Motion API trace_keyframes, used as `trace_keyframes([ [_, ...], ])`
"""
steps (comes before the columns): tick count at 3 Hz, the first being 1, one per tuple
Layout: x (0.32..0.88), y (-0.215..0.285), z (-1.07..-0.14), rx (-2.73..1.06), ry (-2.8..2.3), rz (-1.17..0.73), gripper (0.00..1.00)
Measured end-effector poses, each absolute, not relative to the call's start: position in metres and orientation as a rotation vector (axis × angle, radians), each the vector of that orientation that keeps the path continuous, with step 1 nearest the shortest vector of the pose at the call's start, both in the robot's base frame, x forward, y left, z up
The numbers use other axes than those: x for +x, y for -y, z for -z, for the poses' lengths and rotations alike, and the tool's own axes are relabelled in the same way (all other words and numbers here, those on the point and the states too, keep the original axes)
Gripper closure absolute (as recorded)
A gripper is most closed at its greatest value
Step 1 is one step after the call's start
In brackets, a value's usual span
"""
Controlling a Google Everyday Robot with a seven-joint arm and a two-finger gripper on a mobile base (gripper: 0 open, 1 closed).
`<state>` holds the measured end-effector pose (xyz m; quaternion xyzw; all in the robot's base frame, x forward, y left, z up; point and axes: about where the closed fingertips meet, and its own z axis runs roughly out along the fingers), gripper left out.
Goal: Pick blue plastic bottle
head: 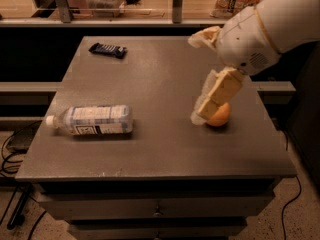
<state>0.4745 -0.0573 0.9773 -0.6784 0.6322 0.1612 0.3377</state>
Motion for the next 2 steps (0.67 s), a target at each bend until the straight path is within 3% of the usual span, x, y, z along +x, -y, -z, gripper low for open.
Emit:
trace_keyframes([
  [2,0.499,-0.005,-0.958,-1.809,-1.572,-0.468,0.0],
])
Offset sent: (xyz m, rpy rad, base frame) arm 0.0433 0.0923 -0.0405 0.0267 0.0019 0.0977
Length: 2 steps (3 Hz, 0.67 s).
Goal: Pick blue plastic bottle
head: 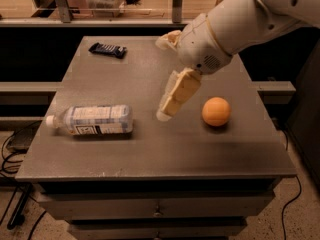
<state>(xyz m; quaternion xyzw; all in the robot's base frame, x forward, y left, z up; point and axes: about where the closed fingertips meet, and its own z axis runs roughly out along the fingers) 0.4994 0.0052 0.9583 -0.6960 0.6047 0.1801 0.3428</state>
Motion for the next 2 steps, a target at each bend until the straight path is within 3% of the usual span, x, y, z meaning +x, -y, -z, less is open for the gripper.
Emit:
trace_keyframes([
  [2,0.512,-0.047,-0.922,-1.877,-1.587,-0.485,0.0],
])
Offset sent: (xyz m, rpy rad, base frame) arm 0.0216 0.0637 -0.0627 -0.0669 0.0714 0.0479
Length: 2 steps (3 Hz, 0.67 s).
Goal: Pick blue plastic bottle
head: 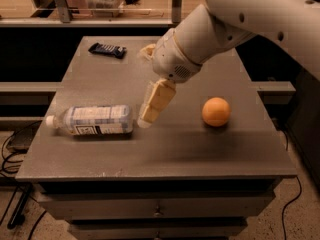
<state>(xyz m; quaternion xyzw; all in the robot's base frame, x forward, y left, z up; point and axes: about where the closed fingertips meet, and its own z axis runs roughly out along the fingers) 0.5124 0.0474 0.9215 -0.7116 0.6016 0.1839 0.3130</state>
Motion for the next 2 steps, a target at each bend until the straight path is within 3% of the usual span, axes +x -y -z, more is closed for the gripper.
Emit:
trace_keyframes([
  [2,0.508,-0.088,-0.895,-1.878,-1.593,-0.609,0.0],
])
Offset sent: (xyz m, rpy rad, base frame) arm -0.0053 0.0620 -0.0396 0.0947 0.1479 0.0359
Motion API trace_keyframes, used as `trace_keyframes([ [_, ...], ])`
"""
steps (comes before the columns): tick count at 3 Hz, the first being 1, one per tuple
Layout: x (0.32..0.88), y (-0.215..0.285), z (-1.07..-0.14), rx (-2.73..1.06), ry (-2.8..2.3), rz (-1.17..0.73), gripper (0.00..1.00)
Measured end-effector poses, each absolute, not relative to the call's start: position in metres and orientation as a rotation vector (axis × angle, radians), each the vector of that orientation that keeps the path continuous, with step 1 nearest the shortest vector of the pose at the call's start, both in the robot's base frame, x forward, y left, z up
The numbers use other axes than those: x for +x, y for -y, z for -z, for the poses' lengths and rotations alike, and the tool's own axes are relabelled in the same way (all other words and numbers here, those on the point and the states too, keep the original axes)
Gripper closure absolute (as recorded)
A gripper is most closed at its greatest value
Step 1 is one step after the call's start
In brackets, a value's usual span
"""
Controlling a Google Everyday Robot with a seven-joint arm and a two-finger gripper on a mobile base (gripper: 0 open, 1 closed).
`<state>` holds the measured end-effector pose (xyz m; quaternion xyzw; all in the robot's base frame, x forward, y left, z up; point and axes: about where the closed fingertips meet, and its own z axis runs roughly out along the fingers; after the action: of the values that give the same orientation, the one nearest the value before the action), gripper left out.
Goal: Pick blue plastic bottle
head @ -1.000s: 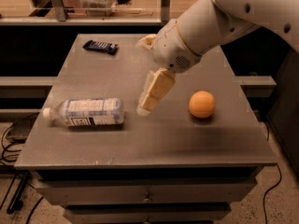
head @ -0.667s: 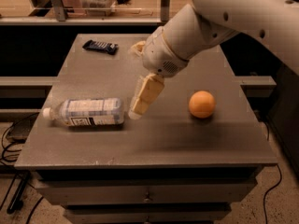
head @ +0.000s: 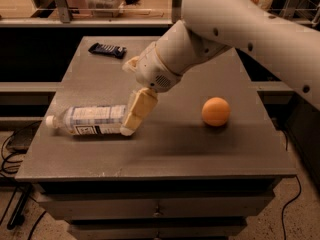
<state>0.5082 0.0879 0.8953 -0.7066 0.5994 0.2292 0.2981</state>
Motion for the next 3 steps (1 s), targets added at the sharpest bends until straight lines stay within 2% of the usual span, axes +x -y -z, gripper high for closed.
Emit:
trace_keyframes([
  [1,0.505,-0.104,-0.882,-1.855,-1.608,-0.682,0.0],
  [2,0.501,-0.114,-0.865,-1.83,-1.645,-0.742,0.17],
  [3,0.497,-0.119,-0.854,-1.816,-1.669,-0.778,0.41],
])
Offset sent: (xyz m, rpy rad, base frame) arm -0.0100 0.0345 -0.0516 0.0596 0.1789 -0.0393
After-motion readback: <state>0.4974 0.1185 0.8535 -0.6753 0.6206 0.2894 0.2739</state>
